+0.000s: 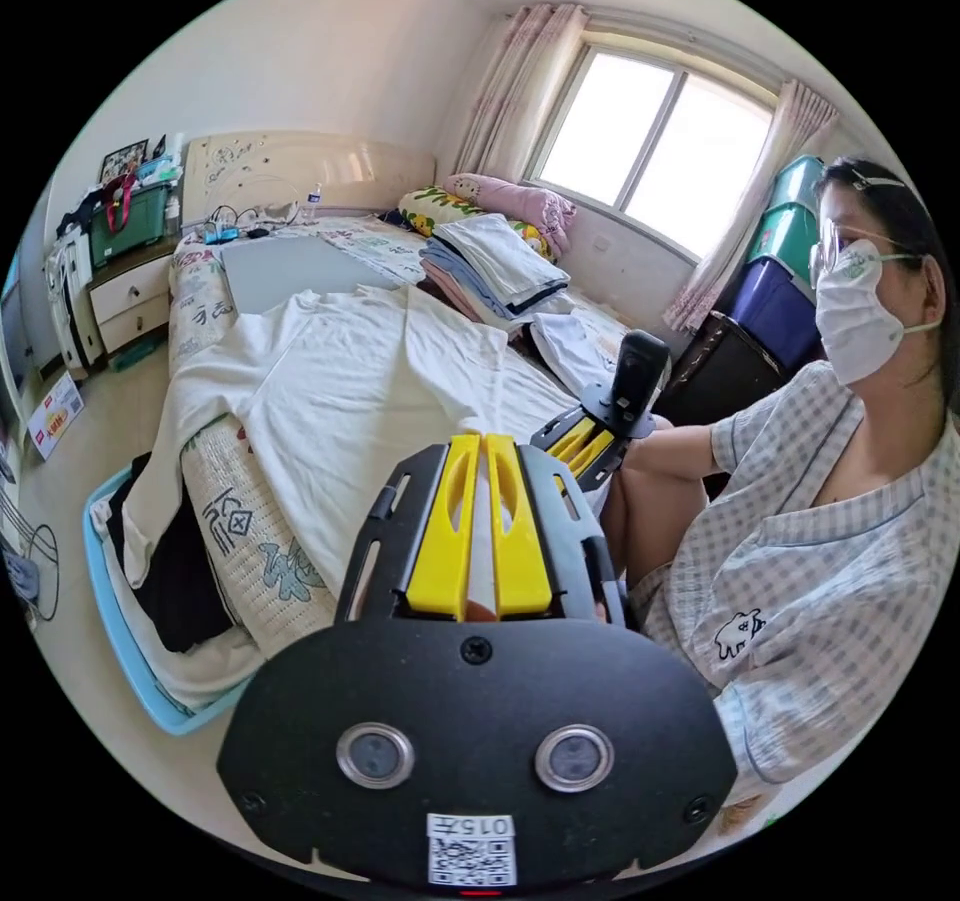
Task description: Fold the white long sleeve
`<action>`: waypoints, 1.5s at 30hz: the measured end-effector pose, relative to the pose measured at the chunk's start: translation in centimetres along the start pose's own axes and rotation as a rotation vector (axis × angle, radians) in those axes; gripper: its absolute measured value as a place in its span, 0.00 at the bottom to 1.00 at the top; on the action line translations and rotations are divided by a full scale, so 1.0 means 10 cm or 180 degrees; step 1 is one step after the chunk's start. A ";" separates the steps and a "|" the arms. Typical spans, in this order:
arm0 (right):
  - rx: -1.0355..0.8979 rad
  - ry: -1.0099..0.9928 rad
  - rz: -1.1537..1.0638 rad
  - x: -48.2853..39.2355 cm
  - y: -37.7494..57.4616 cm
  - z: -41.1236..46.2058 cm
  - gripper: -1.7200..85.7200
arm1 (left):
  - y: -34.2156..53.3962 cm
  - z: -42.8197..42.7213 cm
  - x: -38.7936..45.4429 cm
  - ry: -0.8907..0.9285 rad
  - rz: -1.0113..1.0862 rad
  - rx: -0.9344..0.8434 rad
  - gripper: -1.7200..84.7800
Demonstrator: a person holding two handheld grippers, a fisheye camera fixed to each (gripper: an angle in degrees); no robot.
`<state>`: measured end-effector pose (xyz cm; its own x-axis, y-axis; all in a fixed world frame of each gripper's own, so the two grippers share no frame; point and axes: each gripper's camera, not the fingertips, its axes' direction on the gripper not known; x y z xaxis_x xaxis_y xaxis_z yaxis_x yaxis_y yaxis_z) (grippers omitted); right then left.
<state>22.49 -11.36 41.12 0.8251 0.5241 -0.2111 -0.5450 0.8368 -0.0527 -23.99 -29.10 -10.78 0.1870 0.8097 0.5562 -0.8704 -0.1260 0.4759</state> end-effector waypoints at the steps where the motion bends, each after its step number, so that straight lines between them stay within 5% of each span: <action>1: 0.0004 -0.0033 -0.0003 0.01 -0.01 -0.01 0.04 | 0.01 -0.04 0.05 -0.0030 0.0011 0.0019 0.02; 13: -0.0296 0.0059 -0.0092 -0.10 -0.31 -0.05 0.06 | -0.04 -0.11 0.55 -0.0434 0.0315 -0.0166 0.01; 22: -0.0313 -0.0342 -0.0046 -0.15 -0.63 -0.27 0.08 | -0.36 -0.10 0.65 -0.0422 0.0053 0.0600 0.02; 27: -0.0386 -0.0178 0.0157 -0.11 -0.83 -0.46 0.08 | -0.75 1.14 0.47 0.0090 0.0045 -0.0407 0.03; 33: -0.0976 0.1290 0.0474 -0.15 -1.02 -0.23 0.09 | -0.76 2.08 0.48 -0.0628 0.0024 -0.1605 0.03; 45: -0.1370 0.1382 0.0586 -0.25 -1.48 0.14 0.09 | -0.85 2.34 0.36 -0.0376 0.0007 -0.1500 0.03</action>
<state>28.66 -24.84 43.80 0.6257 0.4656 -0.6258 -0.7578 0.5531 -0.3462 -5.29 -38.53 3.09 0.2115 0.7357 0.6434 -0.9773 0.1677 0.1295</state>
